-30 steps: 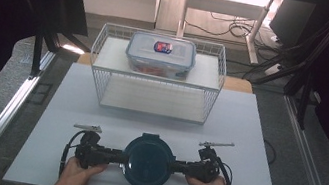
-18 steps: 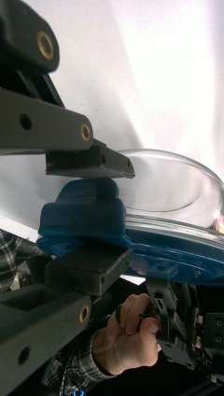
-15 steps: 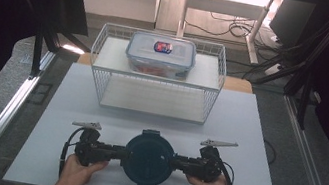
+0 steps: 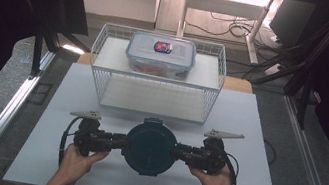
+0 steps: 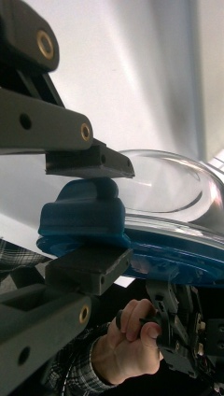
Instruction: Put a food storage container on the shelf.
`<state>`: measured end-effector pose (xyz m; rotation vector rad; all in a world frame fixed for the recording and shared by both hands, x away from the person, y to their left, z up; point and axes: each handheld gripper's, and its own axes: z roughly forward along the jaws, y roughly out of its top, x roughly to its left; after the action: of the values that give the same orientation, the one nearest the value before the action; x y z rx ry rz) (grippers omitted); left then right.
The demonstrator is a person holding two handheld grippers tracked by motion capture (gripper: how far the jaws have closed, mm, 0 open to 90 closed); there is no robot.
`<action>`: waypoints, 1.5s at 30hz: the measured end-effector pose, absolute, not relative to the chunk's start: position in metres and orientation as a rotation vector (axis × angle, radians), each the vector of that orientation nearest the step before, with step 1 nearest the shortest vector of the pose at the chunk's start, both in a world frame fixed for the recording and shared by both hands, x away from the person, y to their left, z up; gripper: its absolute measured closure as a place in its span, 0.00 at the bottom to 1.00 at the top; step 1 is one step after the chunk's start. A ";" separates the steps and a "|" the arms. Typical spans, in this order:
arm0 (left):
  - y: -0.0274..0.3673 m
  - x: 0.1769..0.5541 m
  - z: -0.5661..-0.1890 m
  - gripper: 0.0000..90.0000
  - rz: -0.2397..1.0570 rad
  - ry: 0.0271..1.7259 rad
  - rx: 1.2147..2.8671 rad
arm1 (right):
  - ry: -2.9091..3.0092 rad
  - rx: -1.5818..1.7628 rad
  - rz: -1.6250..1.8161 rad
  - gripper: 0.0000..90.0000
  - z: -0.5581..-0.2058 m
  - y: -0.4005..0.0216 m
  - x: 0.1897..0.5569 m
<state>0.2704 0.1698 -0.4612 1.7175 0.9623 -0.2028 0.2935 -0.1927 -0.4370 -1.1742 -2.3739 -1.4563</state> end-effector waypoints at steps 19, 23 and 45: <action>0.182 0.314 -0.372 0.63 -0.117 0.905 1.702 | -2.409 -1.114 -1.604 0.62 -0.353 -0.183 0.334; 0.187 0.328 -0.348 0.63 -0.103 0.888 1.697 | -2.414 -1.104 -1.630 0.62 -0.330 -0.178 0.345; 0.212 0.417 -0.244 0.63 -0.060 0.875 1.643 | -2.404 -1.128 -1.722 0.62 -0.225 -0.153 0.425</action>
<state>0.4166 0.2122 -0.2440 1.6426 0.8752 -0.0602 0.4252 -0.1529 -0.2245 -1.1276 -2.4044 -1.7222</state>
